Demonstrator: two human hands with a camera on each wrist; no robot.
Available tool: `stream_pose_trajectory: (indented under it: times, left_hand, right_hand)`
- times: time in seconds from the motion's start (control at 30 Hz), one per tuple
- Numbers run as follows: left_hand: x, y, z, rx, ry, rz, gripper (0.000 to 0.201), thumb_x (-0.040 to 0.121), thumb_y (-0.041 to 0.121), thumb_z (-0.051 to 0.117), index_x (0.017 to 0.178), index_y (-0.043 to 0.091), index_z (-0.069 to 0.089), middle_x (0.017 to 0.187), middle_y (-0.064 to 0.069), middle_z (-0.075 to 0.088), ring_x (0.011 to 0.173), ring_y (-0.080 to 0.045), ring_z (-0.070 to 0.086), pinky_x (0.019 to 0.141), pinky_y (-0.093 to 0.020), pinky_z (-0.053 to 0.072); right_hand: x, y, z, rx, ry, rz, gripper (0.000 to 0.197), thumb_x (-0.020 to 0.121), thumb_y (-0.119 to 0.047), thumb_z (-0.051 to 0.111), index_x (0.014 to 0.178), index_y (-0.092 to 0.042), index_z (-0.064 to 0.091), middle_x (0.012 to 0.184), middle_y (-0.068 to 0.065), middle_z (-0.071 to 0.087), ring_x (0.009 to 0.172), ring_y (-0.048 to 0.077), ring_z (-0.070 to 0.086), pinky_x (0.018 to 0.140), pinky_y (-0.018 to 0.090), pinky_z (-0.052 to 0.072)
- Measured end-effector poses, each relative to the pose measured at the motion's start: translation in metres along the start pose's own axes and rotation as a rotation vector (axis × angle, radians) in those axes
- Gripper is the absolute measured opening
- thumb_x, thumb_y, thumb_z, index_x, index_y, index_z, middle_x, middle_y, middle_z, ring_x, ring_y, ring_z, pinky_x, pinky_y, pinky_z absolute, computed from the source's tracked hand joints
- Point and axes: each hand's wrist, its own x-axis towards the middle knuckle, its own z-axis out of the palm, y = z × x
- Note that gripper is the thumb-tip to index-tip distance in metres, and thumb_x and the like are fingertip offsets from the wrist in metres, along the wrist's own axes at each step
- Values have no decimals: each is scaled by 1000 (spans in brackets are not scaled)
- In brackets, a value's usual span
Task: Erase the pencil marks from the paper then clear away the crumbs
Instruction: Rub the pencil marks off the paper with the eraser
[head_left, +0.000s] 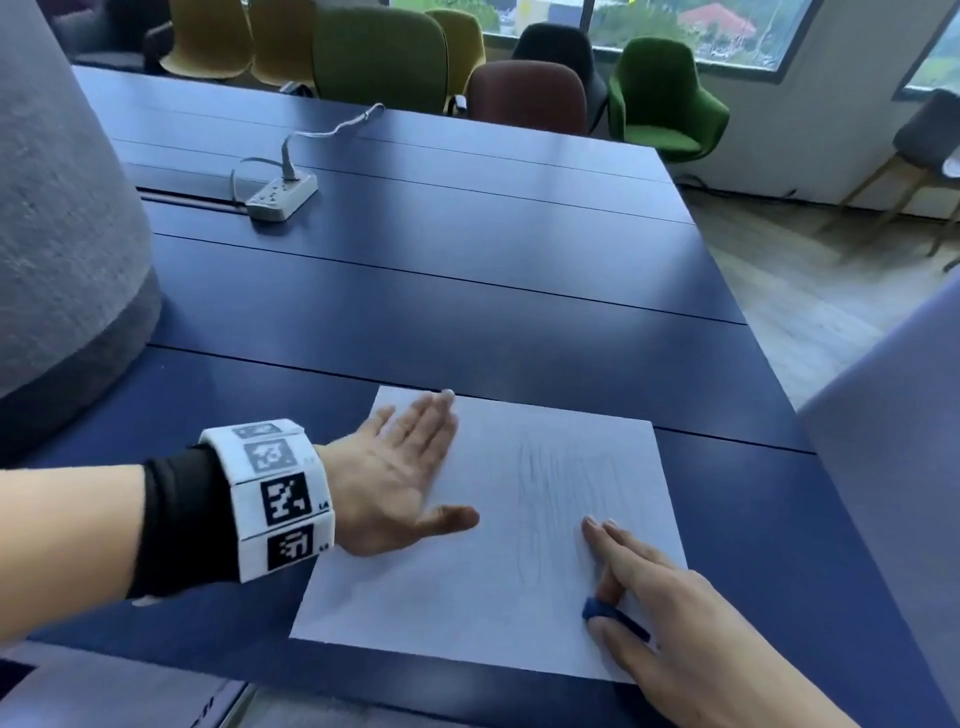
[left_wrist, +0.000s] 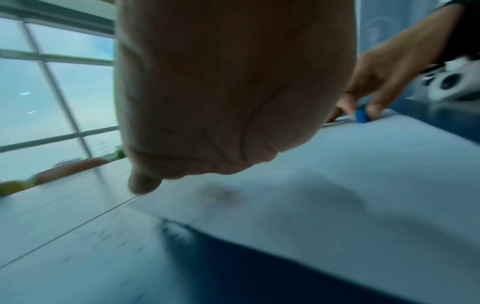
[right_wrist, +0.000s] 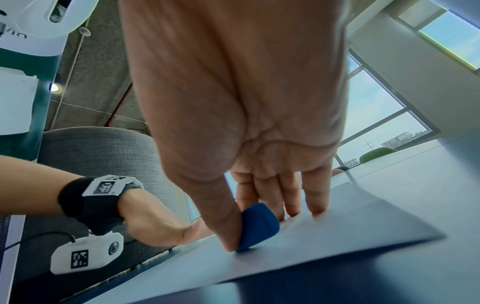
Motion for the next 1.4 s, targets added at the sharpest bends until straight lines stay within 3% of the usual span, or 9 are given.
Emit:
stream_pose_trajectory:
  times: [0.2, 0.33, 0.5, 0.67, 0.83, 1.0, 1.13, 1.27, 1.4]
  left_hand:
    - [-3, 22, 9, -20, -64, 158, 86, 92, 72, 12, 149, 21, -29, 152, 5, -40, 140, -10, -35, 119, -43, -14]
    - [5, 1, 1, -20, -26, -95, 96, 87, 76, 9, 149, 12, -26, 154, -3, -39, 144, -17, -31, 120, -43, -11]
    - [12, 41, -3, -1, 13, 187, 88, 91, 74, 15, 151, 24, -25, 154, 5, -38, 143, -15, -33, 118, -47, -16]
    - [15, 13, -1, 69, 83, -129, 101, 86, 79, 13, 150, 11, -25, 156, -5, -36, 144, -19, -31, 118, -53, -10]
    - [-11, 40, 18, 80, 47, 221, 96, 75, 83, 1, 146, 28, -32, 150, 5, -43, 139, -15, -39, 117, -49, -18]
    - [-11, 10, 17, 129, 44, -74, 104, 65, 83, -9, 140, 15, -36, 148, -4, -46, 138, -19, -40, 118, -52, -14]
    - [-23, 45, 28, 44, 10, 249, 94, 74, 82, 0, 145, 31, -34, 145, 7, -49, 135, -12, -45, 116, -48, -21]
    - [-13, 23, 17, 69, 34, -17, 110, 60, 82, -15, 146, 16, -31, 153, -4, -39, 142, -19, -33, 121, -51, -2]
    - [8, 5, -22, -5, 115, -36, 96, 88, 74, 28, 156, 18, -12, 161, -9, -23, 150, -27, -13, 119, -46, 19]
  right_hand:
    - [2, 1, 1, 8, -8, 10, 62, 92, -37, 52, 146, -41, 22, 139, -29, 39, 134, -25, 0, 108, 9, 19]
    - [-1, 0, 4, 0, 6, -5, 61, 93, -35, 52, 146, -40, 23, 134, -30, 42, 132, -28, -2, 107, 9, 22]
    - [2, 0, 1, -46, 13, -14, 66, 93, -36, 53, 148, -40, 17, 140, -30, 38, 134, -25, -1, 106, 7, 20]
    - [-3, -3, 1, -27, 20, -16, 65, 93, -36, 53, 149, -38, 20, 144, -32, 33, 136, -23, 3, 104, 5, 18]
    - [-2, 0, 2, -21, 31, -7, 63, 91, -37, 54, 147, -39, 24, 146, -31, 31, 137, -21, 6, 108, 9, 21]
    - [-1, 1, 3, -36, 17, -15, 63, 93, -34, 52, 148, -36, 21, 135, -38, 33, 129, -30, -2, 92, -7, 12]
    - [0, 2, 1, -39, 24, -15, 65, 93, -37, 52, 149, -36, 20, 143, -31, 34, 138, -20, 4, 105, 5, 16]
    - [-2, 2, 0, -42, 13, -50, 43, 92, -37, 53, 133, -36, 41, 139, -32, 36, 136, -22, 7, 103, 6, 22]
    - [0, -4, -7, -80, -21, -42, 12, 91, -37, 54, 99, -28, 52, 149, -32, 21, 138, -14, 18, 98, 6, 25]
